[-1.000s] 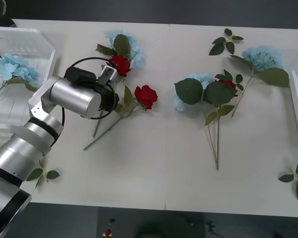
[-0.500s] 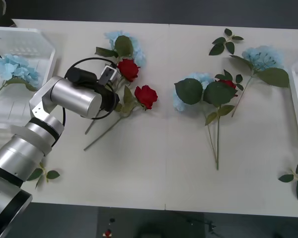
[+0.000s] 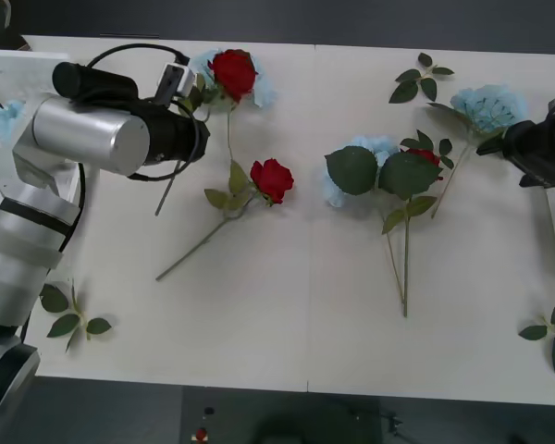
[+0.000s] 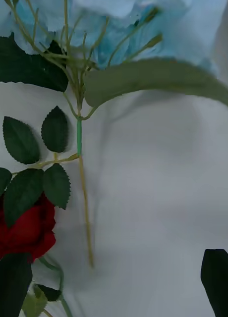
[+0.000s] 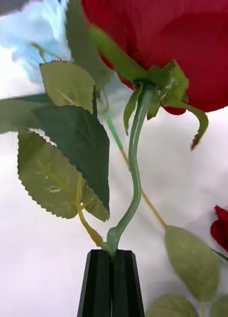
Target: Put the red flowers into the right box and the blue flowers into the left box
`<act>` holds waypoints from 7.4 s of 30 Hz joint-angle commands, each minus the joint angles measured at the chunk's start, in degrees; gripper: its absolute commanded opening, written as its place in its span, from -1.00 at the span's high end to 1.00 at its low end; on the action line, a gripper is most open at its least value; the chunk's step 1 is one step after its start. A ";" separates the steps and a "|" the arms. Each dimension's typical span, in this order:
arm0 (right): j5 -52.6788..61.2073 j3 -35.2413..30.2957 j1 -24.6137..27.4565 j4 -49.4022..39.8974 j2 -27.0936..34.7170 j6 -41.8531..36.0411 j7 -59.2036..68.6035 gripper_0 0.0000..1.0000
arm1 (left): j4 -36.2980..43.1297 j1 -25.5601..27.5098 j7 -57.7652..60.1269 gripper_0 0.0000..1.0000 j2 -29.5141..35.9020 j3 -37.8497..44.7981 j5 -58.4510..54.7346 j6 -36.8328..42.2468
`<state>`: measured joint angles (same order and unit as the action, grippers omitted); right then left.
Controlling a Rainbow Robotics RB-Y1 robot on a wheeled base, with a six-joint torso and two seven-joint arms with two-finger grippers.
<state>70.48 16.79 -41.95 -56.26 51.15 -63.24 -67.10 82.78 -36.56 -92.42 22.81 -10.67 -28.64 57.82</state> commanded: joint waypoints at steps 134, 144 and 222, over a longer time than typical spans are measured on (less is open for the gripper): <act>38.32 -14.77 30.44 -51.23 -17.93 -0.04 -73.87 -1.00 | 18.38 5.45 -55.15 1.00 -1.10 -22.56 -103.72 -38.66; 38.32 -14.42 30.35 -51.23 -18.19 1.19 -73.79 1.00 | 18.03 5.45 -55.15 1.00 -1.10 -22.56 -103.72 -38.75; 4.14 -23.12 29.38 -13.61 23.64 -0.39 -36.26 1.00 | -35.06 -16.44 -25.53 -0.61 -0.75 -5.42 -48.61 -28.02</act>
<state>76.55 -5.62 -11.43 -71.37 73.97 -64.78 -104.82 48.09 -51.06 -121.84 24.29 -16.66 -82.02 31.57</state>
